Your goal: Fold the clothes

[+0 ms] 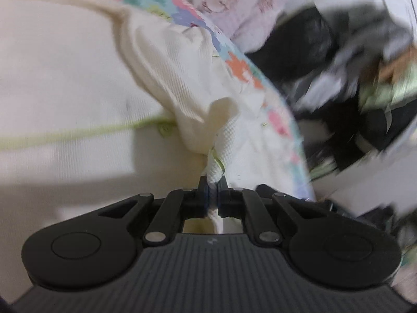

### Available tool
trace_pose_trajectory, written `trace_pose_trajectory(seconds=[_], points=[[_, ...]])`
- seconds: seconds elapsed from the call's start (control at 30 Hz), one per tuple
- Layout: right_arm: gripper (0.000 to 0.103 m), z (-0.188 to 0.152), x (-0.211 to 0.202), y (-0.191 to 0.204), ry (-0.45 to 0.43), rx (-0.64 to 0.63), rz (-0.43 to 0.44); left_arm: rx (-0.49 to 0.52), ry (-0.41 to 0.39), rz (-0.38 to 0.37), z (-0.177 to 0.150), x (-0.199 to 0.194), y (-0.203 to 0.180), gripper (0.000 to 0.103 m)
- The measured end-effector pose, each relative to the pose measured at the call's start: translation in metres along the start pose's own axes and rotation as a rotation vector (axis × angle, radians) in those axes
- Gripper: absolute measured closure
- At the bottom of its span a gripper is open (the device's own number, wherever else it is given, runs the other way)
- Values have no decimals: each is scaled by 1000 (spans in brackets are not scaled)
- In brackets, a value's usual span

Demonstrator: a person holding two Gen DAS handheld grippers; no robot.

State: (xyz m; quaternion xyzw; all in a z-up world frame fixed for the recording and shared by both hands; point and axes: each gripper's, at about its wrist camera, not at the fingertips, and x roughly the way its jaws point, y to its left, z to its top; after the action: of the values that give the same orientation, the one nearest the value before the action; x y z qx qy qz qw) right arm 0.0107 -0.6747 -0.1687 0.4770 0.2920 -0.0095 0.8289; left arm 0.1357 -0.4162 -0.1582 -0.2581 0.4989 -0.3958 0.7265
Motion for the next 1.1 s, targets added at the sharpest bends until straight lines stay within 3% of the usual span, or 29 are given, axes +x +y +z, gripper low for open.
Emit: trace_pose_trajectory(seconds=[0.07, 0.13, 0.2, 0.3, 0.33, 0.4, 0.43, 0.47, 0.53, 0.63, 0.83, 0.93, 1.03, 1.1], points=[[45, -4, 0, 9, -20, -34, -5, -184, -6, -76, -12, -6, 12, 98], [93, -8, -1, 18, -41, -68, -11, -383, -10, -147, -28, -12, 26, 98], [96, -5, -19, 28, -135, -117, -25, -569, -10, -243, -52, -15, 33, 98], [96, -7, -59, 56, -284, -290, -17, -625, 4, -282, -77, -12, 19, 98], [97, -10, -68, 64, -315, -358, -36, -590, 21, -255, -82, -8, 10, 97], [97, -9, -67, 64, -292, -409, -129, -504, 79, -187, -89, 4, -6, 96], [97, -6, -61, 55, -249, -396, -213, -469, 105, -132, -92, 9, -9, 90], [96, -3, -55, 45, -219, -361, -287, -432, 131, -73, -94, 14, -12, 73], [96, 4, -41, 23, -153, -277, -401, -373, 170, 24, -99, 22, -12, 63], [92, 12, -46, 6, -131, -202, -376, -332, 182, 38, -102, 21, -8, 63], [82, 16, -39, 2, -92, -164, -216, -188, 173, 52, -76, -7, -9, 63], [82, 11, -27, 10, -53, -217, -239, -159, 136, 54, -60, -24, 1, 62], [80, 8, -19, 20, -44, -257, -267, -98, 61, 110, -43, -46, 8, 62], [69, 8, -19, 25, -58, -255, -251, -52, 15, 153, -34, -60, 13, 62]])
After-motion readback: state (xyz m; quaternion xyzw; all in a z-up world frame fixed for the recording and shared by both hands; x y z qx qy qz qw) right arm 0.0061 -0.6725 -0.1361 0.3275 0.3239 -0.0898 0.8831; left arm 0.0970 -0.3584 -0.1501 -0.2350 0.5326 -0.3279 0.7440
